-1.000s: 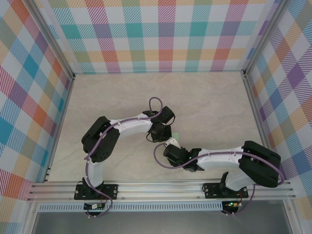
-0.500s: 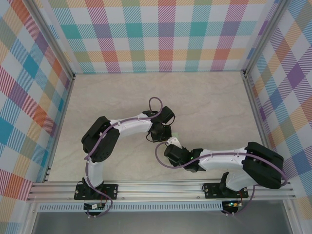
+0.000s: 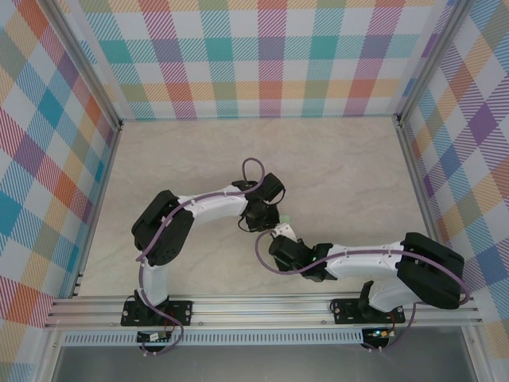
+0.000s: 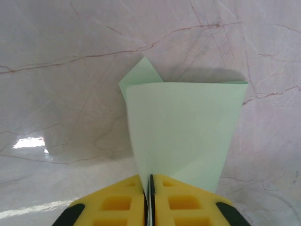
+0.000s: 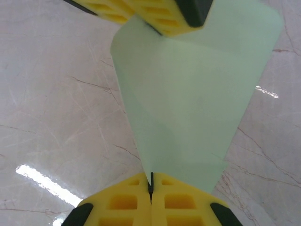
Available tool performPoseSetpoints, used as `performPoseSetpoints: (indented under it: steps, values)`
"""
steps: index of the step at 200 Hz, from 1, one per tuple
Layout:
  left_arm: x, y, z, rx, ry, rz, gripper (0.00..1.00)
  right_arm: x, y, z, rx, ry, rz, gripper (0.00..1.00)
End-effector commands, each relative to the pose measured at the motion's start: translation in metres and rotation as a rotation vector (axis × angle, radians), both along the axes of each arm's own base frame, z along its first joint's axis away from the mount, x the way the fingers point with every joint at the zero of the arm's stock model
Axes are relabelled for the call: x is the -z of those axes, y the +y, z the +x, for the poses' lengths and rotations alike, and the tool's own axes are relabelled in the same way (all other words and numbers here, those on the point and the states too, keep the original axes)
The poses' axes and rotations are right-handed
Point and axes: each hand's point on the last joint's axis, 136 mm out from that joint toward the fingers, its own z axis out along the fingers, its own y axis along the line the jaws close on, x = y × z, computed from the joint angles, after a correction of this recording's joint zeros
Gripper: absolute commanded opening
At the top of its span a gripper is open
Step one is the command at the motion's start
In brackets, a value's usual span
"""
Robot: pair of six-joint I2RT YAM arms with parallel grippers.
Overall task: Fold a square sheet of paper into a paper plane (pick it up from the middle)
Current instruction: Fold the wing for the fifth time at the center of the table.
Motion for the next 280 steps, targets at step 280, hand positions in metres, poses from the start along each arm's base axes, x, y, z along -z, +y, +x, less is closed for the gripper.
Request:
performPoseSetpoints:
  steps: [280]
  values:
    - [-0.045, 0.0, -0.012, -0.063, -0.311, -0.351, 0.2, -0.009, 0.013, 0.015, 0.176, 0.54, 0.853, 0.0]
